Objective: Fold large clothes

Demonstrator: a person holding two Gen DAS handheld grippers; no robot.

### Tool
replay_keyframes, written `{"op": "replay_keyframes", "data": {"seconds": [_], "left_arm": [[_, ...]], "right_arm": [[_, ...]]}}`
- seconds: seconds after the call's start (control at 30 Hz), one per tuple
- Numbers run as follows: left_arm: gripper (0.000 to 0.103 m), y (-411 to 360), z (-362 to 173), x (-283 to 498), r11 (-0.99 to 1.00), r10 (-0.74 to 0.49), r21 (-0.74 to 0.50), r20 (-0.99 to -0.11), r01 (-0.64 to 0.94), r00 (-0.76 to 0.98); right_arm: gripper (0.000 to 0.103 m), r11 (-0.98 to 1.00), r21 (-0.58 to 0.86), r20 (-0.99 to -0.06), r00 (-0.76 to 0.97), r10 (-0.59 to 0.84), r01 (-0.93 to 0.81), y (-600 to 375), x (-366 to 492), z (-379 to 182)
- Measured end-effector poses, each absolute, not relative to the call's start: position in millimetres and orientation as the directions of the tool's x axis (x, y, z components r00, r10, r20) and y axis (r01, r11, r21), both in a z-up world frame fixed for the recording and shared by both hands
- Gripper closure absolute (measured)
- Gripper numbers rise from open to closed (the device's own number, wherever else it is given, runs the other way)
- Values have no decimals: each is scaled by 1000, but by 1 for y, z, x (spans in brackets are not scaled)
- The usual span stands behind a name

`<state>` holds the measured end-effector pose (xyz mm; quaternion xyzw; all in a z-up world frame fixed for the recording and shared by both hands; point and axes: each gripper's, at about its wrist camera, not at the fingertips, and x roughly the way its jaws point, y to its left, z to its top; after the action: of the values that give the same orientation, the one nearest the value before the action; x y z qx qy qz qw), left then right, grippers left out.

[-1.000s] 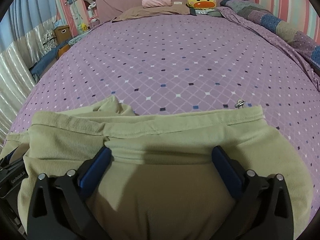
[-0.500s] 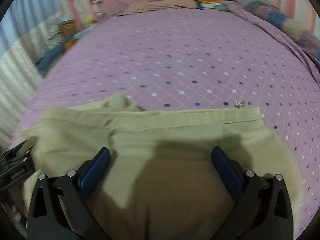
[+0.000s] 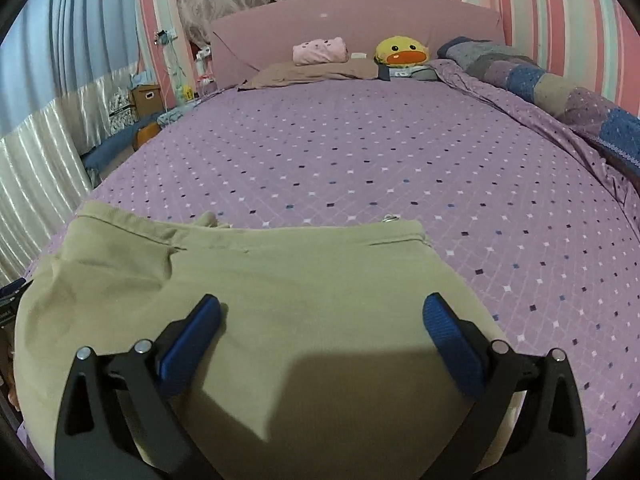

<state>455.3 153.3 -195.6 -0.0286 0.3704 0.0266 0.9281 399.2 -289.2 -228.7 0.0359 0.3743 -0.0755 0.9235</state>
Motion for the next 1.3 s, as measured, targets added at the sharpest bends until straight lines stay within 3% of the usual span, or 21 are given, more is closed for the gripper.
{"op": "replay_keyframes", "data": {"seconds": [0.87,1.3], "left_arm": [[3,165,-225,450,984,-51,-165,-600,-61,798],[3,166,-229,447,983,-49,-170,-583,-63,811]], "right_arm": [[1,983,93,-660,749,-60,161,-300,407,-251],[1,982,91,-641,765,-67,163,-300,405,-253]]}}
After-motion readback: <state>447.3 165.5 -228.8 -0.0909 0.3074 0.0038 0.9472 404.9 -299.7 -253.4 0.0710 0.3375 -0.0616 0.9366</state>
